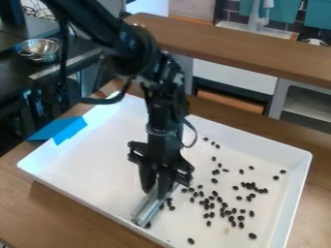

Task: Sweep into pile

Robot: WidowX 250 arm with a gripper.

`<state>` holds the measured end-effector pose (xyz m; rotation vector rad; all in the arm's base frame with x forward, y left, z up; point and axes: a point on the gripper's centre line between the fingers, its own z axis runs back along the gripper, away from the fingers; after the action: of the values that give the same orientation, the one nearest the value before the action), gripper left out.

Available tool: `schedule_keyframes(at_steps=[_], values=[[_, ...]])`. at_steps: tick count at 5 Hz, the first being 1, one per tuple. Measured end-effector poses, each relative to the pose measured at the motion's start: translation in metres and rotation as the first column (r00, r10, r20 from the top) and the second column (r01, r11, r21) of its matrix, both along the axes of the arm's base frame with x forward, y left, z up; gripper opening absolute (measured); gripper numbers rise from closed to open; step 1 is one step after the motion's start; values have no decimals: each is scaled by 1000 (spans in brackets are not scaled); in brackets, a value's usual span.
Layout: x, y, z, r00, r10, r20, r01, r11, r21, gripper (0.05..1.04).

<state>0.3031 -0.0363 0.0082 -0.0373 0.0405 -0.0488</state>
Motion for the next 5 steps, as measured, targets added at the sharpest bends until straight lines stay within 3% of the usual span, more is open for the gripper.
schedule_keyframes(at_steps=[2, 4, 5], values=[[-9, -35, 7, 999, -30, -9, 30, 999, -28, 317], [-9, -70, 12, 998, -57, 17, 58, 998, -38, 317], [-7, -68, 12, 997, -69, 23, 70, 997, -32, 317]])
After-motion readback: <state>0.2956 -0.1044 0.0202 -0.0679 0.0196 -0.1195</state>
